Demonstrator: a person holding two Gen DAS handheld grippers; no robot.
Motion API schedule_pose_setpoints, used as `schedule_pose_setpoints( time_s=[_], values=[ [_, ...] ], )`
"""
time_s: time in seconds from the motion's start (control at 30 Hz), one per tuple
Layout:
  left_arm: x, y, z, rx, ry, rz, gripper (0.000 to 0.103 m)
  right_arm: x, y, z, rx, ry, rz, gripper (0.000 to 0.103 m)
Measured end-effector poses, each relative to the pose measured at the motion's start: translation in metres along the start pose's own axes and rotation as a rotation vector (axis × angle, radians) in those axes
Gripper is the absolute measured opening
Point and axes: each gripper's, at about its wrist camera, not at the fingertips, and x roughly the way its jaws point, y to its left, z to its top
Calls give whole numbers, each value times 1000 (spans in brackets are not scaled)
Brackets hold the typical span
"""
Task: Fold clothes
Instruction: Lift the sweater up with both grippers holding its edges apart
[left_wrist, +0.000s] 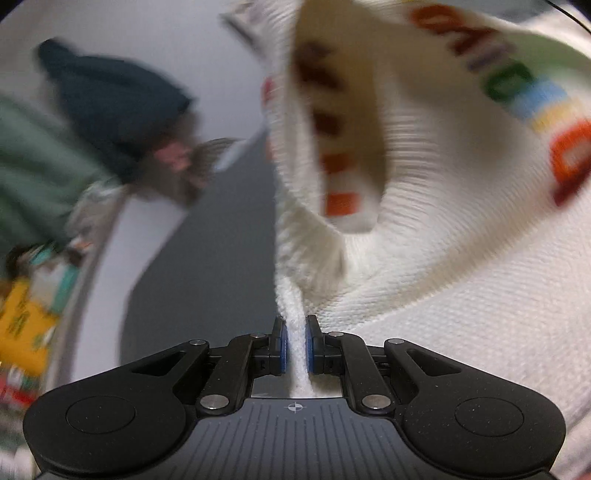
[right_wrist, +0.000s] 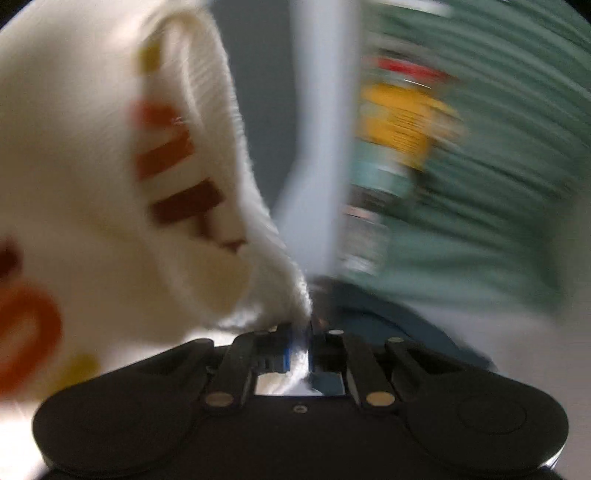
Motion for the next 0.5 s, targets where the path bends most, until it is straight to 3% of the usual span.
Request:
schedule_pose_setpoints(
  time_s=[0.2,0.37,0.5],
  values=[
    [-52,49,20,-162,-110,248,10,-50,-63,11,300,104,-329,6],
    [-132,92,60,-205,-278,478,10,-89,-131,4,509,190,-503,5],
    [-207,119,98,-167,-435,647,10,-131,-182,-17,618,242,-666,6]
  ],
)
